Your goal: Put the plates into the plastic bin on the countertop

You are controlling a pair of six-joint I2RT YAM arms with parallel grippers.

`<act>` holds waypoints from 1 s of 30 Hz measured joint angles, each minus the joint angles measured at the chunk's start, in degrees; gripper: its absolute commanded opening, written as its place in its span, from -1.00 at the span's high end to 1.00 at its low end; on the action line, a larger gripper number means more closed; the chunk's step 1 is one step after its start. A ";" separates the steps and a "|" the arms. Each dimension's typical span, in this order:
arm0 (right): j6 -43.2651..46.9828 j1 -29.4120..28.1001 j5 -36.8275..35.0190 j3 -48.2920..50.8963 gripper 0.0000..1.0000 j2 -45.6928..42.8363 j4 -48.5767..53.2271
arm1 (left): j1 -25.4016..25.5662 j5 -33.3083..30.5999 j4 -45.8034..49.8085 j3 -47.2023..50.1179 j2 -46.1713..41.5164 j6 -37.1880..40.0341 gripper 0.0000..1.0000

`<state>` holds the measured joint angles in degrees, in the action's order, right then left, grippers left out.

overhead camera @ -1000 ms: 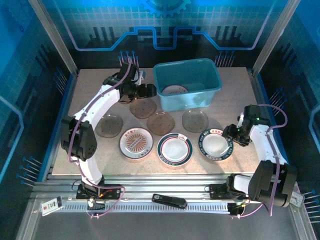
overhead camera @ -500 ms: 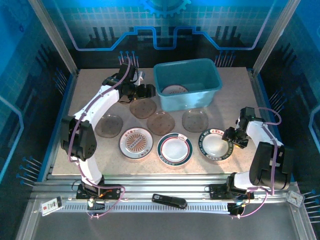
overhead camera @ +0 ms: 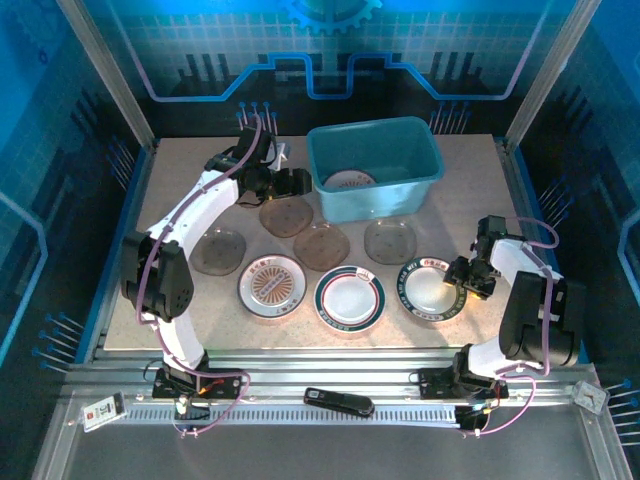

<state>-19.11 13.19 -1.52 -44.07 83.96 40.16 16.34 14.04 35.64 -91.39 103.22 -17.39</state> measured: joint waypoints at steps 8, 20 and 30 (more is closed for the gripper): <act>-0.66 -0.04 0.42 0.00 -0.19 1.25 -0.44 | 0.00 0.42 0.00 0.00 0.00 0.00 -0.63; -3.87 -0.04 0.44 -0.35 -0.06 1.22 -1.97 | 0.00 0.46 0.00 0.00 0.00 0.00 -0.63; -4.00 0.00 -0.13 -6.47 -0.07 5.60 -2.71 | 0.00 0.85 0.02 0.02 0.00 0.02 -0.63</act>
<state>-23.11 13.19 -1.65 -50.54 89.56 37.45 16.34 14.90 35.66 -91.37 103.22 -17.37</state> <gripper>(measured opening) 0.532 0.814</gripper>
